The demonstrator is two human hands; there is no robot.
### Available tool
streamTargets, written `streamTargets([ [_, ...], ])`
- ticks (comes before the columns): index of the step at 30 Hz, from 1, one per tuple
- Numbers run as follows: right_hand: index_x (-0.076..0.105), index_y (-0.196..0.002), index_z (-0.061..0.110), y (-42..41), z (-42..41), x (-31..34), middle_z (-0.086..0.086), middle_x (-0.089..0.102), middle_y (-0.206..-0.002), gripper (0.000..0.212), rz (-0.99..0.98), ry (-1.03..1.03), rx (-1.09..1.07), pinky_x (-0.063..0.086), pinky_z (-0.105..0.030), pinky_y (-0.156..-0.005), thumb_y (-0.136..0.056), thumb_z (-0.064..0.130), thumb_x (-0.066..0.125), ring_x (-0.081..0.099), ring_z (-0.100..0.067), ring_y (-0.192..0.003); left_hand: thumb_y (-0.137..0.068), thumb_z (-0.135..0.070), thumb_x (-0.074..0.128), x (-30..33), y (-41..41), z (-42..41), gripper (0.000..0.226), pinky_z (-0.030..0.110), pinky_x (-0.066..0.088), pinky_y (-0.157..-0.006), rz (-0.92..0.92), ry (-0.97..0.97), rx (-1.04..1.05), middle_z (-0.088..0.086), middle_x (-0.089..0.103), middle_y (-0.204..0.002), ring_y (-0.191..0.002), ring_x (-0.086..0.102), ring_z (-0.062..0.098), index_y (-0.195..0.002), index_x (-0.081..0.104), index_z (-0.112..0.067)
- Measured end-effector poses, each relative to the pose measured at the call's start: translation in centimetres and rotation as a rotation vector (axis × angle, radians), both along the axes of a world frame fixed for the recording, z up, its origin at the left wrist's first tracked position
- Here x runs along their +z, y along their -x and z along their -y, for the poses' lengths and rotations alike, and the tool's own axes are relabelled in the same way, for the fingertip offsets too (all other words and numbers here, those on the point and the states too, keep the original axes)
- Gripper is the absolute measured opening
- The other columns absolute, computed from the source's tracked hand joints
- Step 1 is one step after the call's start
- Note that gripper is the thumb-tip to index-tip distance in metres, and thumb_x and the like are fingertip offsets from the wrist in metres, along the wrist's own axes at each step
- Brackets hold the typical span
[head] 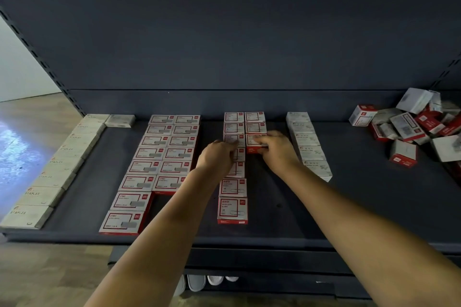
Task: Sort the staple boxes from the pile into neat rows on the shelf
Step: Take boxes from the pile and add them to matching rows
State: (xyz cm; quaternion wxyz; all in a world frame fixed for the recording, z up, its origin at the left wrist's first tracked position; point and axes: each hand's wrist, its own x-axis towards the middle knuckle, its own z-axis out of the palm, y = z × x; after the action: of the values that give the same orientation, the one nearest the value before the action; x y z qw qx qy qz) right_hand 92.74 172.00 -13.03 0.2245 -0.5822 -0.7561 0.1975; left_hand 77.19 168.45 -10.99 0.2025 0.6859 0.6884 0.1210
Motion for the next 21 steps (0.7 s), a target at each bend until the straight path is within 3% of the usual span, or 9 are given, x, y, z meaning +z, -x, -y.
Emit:
streamTargets([
  [3,0.060,-0.123,0.014,-0.2,0.0,-0.1,-0.010,0.053,-0.127,0.036,0.027,-0.010,0.004,0.041,-0.032,-0.102,-0.088,0.005,0.058,0.051,-0.025,-0.118,-0.098,-0.031,0.042,-0.2,-0.2,-0.2,0.038,0.026,0.051,-0.071,-0.015,-0.008,0.017,0.000,0.055,-0.103,-0.083,0.060,0.014,-0.136,0.043,-0.027],
  [7,0.059,-0.123,0.016,-0.2,-0.4,0.5,-0.011,0.053,-0.121,0.034,0.100,0.003,-0.008,0.043,-0.030,-0.095,-0.090,0.010,0.056,0.052,-0.025,-0.114,-0.099,-0.032,0.042,-0.5,-0.3,-1.0,0.029,0.014,0.039,-0.062,0.025,0.005,0.066,0.003,0.064,-0.104,-0.084,0.062,0.016,-0.120,0.058,-0.020],
  [9,0.060,-0.122,0.018,-0.1,-0.6,0.9,-0.009,0.053,-0.120,0.034,0.117,0.018,-0.010,0.044,-0.030,-0.094,-0.090,0.010,0.057,0.052,-0.025,-0.113,-0.098,-0.035,0.043,-0.1,-0.4,-0.9,0.029,0.018,0.047,-0.062,0.055,0.033,0.063,0.001,0.064,-0.098,-0.078,0.063,0.013,-0.119,0.057,-0.019],
  [12,0.058,-0.125,0.022,0.0,-0.1,1.5,-0.006,0.050,-0.125,0.036,0.154,0.038,-0.006,0.043,-0.034,-0.096,-0.090,0.015,0.058,0.048,-0.024,-0.117,-0.098,-0.025,0.044,0.5,-0.5,-0.7,0.029,0.028,0.047,-0.085,-0.106,-0.017,0.015,0.006,0.061,-0.117,-0.106,0.057,0.022,-0.122,0.059,-0.019],
  [15,0.046,-0.136,0.022,-0.6,1.4,2.3,-0.005,0.037,-0.140,0.048,0.148,-0.011,0.030,0.039,-0.037,-0.100,-0.090,0.015,0.056,0.036,-0.026,-0.126,-0.095,-0.024,0.047,0.9,-1.4,0.3,0.040,0.041,0.035,-0.108,-0.177,-0.072,-0.005,0.007,0.037,-0.143,-0.135,0.029,0.030,-0.136,0.045,-0.023],
  [17,0.043,-0.138,0.019,-1.6,2.9,3.0,-0.005,0.039,-0.141,0.052,0.045,-0.096,0.057,0.038,-0.037,-0.102,-0.088,0.009,0.055,0.038,-0.027,-0.126,-0.096,-0.024,0.046,1.6,-2.7,1.2,0.046,0.042,0.029,-0.112,-0.171,-0.127,-0.011,0.007,0.027,-0.150,-0.141,0.017,0.029,-0.141,0.037,-0.021],
  [21,0.054,-0.129,0.010,-5.3,5.8,3.7,-0.009,0.052,-0.131,0.041,-0.048,-0.241,0.052,0.038,-0.031,-0.097,-0.089,0.003,0.054,0.046,-0.027,-0.120,-0.096,-0.027,0.042,2.6,-6.8,3.2,0.047,0.039,0.029,-0.109,-0.215,-0.192,-0.067,0.005,0.031,-0.148,-0.138,0.023,0.025,-0.142,0.034,-0.020],
])
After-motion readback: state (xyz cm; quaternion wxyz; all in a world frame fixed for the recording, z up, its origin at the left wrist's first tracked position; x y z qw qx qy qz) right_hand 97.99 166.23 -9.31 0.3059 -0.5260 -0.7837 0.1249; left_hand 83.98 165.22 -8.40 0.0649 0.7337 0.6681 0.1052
